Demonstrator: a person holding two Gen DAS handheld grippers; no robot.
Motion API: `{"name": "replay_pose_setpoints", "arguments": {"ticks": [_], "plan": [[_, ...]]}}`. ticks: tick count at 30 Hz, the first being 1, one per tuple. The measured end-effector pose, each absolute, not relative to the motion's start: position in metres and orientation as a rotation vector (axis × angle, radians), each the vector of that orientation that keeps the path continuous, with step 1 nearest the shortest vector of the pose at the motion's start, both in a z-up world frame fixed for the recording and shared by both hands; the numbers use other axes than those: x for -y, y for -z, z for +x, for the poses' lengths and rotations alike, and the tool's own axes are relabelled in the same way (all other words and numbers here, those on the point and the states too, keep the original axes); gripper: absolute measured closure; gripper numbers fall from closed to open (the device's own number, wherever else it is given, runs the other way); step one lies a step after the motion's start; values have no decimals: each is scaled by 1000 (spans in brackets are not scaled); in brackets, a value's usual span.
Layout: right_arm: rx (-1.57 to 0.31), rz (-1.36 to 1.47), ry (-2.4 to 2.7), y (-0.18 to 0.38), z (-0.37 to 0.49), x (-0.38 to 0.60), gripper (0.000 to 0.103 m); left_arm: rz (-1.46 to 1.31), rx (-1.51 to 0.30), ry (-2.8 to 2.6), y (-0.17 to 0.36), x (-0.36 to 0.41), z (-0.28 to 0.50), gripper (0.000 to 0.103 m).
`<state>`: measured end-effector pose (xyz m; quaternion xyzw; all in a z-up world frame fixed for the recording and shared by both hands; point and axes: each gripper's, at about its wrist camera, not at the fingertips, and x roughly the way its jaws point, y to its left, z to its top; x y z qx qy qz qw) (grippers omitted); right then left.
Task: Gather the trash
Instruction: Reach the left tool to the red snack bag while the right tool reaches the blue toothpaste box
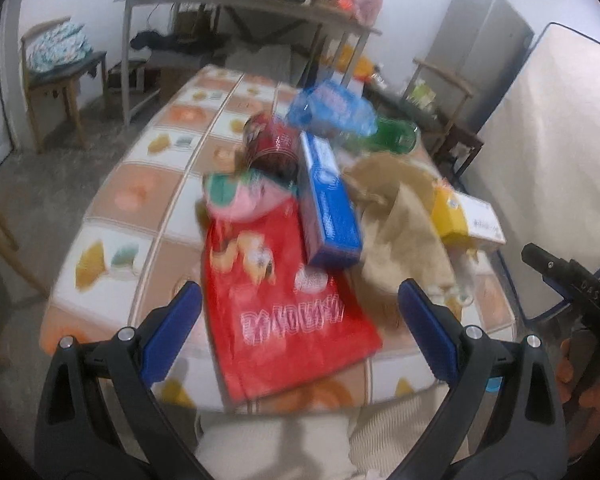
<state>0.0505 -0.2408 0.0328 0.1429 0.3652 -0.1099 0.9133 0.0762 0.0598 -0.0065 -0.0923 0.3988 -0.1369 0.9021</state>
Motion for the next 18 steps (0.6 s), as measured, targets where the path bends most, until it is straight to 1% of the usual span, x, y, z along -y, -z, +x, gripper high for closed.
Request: {"name": "replay_pose_setpoints", "arguments": {"ticks": [5, 10, 12, 14, 15, 17, 18], "plan": [[-736, 313, 195, -41, 62, 255, 6, -186, -814, 277, 3, -73, 101, 9], [-752, 385, 162, -27, 69, 262, 6, -100, -923, 210, 22, -86, 127, 9], [-755, 396, 138, -22, 70, 260, 6, -74, -974, 227, 30, -86, 136, 14], [-758, 394, 118, -19, 72, 258, 6, -72, -1020, 242, 39, -86, 141, 30], [-757, 395, 100, -18, 72, 256, 6, -86, -1060, 243, 46, -85, 147, 33], [-757, 406, 61, -17, 73, 253, 6, -106, -1103, 239, 57, -84, 153, 45], [-756, 408, 37, -17, 73, 251, 6, -115, -1128, 225, 63, -83, 158, 49]]}}
